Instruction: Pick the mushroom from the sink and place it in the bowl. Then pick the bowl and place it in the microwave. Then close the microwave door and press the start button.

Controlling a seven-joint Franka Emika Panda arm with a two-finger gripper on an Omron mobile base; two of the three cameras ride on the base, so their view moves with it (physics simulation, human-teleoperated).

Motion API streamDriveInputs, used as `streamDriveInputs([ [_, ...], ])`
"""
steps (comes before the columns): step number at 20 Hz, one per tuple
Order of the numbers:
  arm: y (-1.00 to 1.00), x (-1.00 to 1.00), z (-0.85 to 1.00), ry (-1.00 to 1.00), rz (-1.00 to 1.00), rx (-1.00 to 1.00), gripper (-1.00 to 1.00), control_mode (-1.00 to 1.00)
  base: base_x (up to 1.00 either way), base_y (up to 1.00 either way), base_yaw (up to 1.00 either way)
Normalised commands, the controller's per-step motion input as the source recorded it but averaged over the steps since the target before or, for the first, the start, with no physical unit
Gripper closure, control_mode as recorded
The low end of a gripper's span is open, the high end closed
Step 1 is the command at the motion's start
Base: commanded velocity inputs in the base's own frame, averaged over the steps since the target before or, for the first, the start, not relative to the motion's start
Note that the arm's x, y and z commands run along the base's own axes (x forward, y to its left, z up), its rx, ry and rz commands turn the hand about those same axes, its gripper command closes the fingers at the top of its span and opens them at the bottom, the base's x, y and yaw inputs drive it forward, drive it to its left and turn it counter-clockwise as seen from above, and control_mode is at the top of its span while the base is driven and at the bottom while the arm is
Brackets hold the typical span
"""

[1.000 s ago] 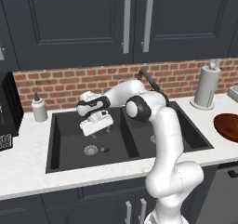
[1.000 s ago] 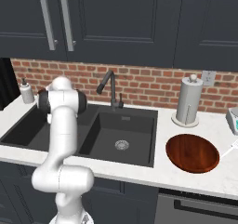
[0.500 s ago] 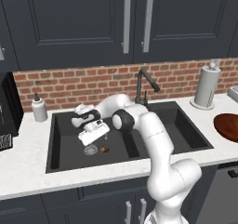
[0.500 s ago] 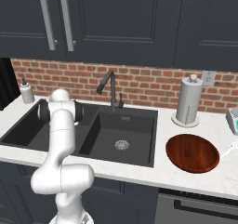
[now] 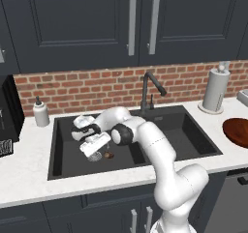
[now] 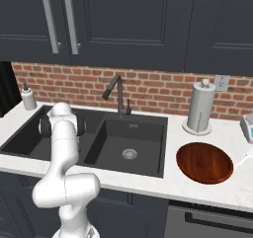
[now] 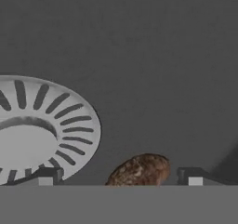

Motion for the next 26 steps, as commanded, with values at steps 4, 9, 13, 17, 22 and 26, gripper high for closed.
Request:
streamDriveInputs([
  [4,-0.18,0.07,-0.32,-0.15,0.12,0.03,-1.0,-1.0,0.0,0.0,0.0],
  [9,-0.4,-0.02,-0.19,-0.1,0.08,0.06,-1.0,-1.0,0.0,0.0,0.0],
  [13,-0.43,-0.03,-0.21,-0.02,0.01,0.06,-1.0,-1.0,0.0,0.0,0.0],
  [17,-0.37,-0.06,-0.25,0.0,0.0,0.08,-1.0,-1.0,0.0,0.0,0.0],
  [22,-0.36,-0.05,-0.26,0.0,0.0,0.1,-1.0,-1.0,0.0,0.0,0.0],
  [26,-0.34,-0.13,-0.17,0.0,0.0,0.09,-1.0,-1.0,0.0,0.0,0.0],
])
